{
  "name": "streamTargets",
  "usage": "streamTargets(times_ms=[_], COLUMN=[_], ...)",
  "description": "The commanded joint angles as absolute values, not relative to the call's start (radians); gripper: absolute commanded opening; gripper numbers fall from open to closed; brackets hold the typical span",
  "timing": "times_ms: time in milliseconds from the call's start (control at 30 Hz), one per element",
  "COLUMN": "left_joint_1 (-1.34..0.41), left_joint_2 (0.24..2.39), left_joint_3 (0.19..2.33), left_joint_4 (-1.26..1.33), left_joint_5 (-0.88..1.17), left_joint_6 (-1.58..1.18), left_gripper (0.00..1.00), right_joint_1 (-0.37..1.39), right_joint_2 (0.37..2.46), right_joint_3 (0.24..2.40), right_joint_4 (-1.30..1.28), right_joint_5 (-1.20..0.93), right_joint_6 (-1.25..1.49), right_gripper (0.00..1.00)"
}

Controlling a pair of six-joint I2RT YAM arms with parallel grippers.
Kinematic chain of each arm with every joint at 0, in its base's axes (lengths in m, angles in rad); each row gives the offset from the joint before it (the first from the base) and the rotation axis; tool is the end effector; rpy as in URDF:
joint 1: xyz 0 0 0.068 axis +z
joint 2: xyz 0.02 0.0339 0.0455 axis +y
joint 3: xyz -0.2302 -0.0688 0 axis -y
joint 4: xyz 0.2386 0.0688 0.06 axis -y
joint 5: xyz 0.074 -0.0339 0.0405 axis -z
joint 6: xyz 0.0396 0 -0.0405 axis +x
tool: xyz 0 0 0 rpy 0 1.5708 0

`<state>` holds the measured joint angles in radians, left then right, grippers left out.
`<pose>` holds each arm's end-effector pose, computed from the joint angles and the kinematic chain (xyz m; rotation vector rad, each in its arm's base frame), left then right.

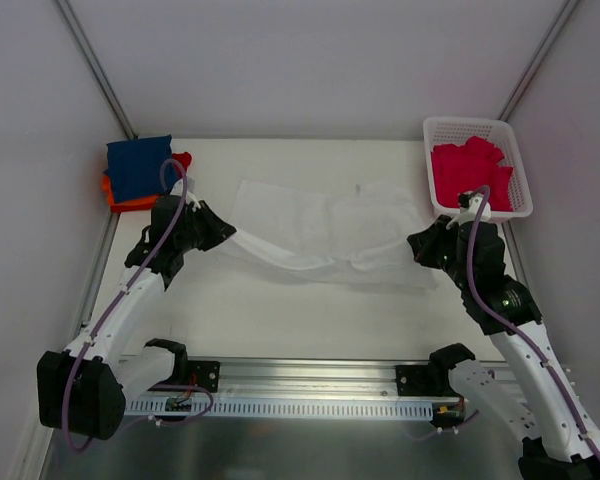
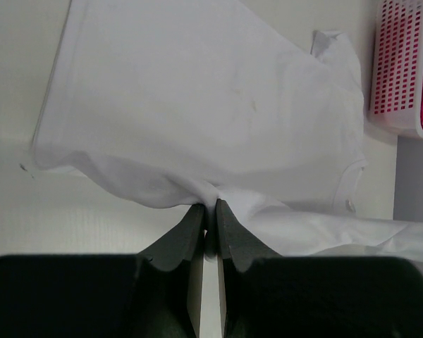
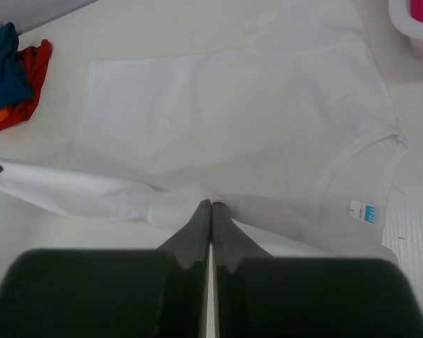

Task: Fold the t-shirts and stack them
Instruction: Flatten the tshirt out

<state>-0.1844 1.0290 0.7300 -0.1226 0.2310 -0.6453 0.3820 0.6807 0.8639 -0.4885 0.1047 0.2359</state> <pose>0.2438 -0.0547 0.2517 -0.3194 2.0379 -0.7552 0.1620 0.0606 0.3268 -0.0654 1.8862 0.3264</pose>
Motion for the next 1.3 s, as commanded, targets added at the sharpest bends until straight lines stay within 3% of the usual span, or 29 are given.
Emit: streamTargets(times_ms=[0, 533, 567, 633, 667, 700, 733, 800, 1133, 1233, 1267], left_joint_1=[-0.193, -0.207, -0.209, -0.21, -0.21, -0.21, -0.21, -0.21, -0.209, -0.21, -0.21], left_joint_2=[0.982, 0.795, 0.782, 0.767, 0.752, 0.746, 0.738, 0.723, 0.712, 0.779, 0.819], left_joint_3=[0.69, 0.617, 0.617, 0.614, 0.614, 0.614, 0.615, 0.627, 0.678, 0.706, 0.715], left_joint_4=[-0.13, -0.27, -0.275, -0.287, -0.291, -0.294, -0.305, -0.317, -0.357, -0.356, -0.354], left_joint_5=[0.265, 0.331, 0.334, 0.334, 0.334, 0.334, 0.336, 0.339, 0.302, 0.281, 0.275], left_joint_6=[-0.666, -0.741, -0.744, -0.747, -0.752, -0.755, -0.755, -0.756, -0.738, -0.709, -0.694], left_gripper=[0.0, 0.0, 0.0, 0.12, 0.17, 0.24, 0.98, 0.99, 0.99, 0.99, 0.99], right_joint_1=[0.387, 0.39, 0.391, 0.391, 0.39, 0.39, 0.388, 0.39, 0.39, 0.388, 0.388], right_joint_2=[0.644, 0.528, 0.523, 0.509, 0.502, 0.497, 0.489, 0.486, 0.537, 0.584, 0.601], right_joint_3=[0.885, 0.943, 0.946, 0.956, 0.957, 0.963, 0.968, 0.985, 0.971, 0.93, 0.911], right_joint_4=[-0.523, -0.733, -0.738, -0.755, -0.756, -0.761, -0.771, -0.788, -0.732, -0.648, -0.628], right_joint_5=[0.071, -0.052, -0.075, -0.097, -0.106, -0.106, -0.106, -0.098, -0.077, -0.074, -0.065], right_joint_6=[0.273, 0.324, 0.322, 0.325, 0.325, 0.324, 0.321, 0.311, 0.282, 0.27, 0.268], right_gripper=[0.0, 0.0, 0.04, 0.18, 0.33, 0.38, 0.43, 0.51, 0.5, 0.36, 0.21])
